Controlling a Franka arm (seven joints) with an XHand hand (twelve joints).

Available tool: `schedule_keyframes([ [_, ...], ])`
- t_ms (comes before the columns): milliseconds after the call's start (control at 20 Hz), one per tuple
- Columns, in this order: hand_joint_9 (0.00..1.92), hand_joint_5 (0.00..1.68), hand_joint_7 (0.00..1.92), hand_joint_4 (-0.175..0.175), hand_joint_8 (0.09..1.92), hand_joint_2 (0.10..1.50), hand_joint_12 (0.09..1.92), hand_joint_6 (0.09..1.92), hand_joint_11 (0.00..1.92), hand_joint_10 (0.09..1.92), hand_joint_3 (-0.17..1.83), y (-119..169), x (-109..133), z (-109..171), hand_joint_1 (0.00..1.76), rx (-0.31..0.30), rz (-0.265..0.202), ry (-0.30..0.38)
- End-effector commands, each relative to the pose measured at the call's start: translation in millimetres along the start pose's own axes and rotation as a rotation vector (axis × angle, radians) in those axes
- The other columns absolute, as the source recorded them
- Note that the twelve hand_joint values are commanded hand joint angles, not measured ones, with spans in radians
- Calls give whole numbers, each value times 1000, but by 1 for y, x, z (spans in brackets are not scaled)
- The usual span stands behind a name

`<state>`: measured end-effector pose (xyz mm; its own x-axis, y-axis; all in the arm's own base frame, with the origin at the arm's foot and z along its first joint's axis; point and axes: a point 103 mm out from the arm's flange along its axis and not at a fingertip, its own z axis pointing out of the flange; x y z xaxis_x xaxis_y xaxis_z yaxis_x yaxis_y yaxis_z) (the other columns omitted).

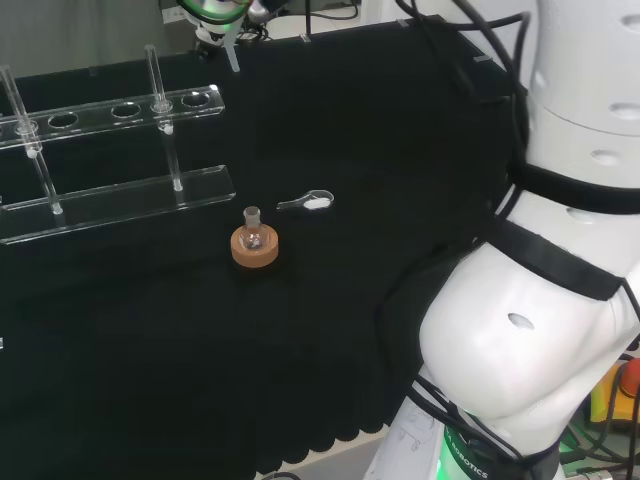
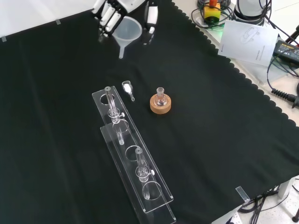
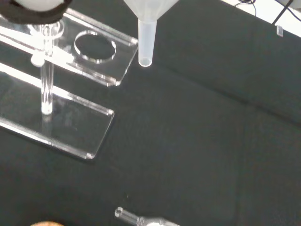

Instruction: Place the funnel on the round-bottom flask.

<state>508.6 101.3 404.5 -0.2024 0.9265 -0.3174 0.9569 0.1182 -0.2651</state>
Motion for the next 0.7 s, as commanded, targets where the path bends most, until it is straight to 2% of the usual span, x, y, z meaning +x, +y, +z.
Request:
schedule_keyframes([
  [50,891,552,514,-53,700,732,1314,87,446,623,493,-51,-4,20,769,4,39,46],
  [450,893,552,513,-54,702,728,1313,87,448,621,502,-81,9,56,769,25,43,83],
  [700,895,553,516,-54,704,727,1312,87,450,621,506,-84,24,79,770,25,32,86],
])
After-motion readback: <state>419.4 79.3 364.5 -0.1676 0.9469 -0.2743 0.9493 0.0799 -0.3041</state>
